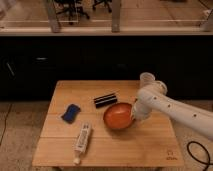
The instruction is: Pick up the ceramic bowl
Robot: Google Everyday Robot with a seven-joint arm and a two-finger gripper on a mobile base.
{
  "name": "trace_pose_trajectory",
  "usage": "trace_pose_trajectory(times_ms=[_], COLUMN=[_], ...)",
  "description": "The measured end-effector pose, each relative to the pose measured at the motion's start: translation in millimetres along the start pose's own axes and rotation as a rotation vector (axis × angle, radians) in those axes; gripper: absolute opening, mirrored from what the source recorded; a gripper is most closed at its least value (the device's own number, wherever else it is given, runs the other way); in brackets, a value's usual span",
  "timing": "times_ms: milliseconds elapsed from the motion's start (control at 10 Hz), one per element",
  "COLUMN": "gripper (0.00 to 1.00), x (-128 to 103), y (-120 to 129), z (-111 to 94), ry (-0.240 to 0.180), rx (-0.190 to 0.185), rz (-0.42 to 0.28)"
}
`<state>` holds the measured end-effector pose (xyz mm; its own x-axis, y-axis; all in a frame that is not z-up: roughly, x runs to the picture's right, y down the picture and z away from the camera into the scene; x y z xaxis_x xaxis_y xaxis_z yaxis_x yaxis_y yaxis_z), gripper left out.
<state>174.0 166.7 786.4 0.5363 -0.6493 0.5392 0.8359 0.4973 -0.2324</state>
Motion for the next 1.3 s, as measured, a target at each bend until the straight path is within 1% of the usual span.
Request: trace_pose_trajectory(times_ms=[1300], gripper=[0.0], x=[13.4], y=[2.2], z=[-9.3], ry=[0.01], rx=[0.037], rz=[-0.05])
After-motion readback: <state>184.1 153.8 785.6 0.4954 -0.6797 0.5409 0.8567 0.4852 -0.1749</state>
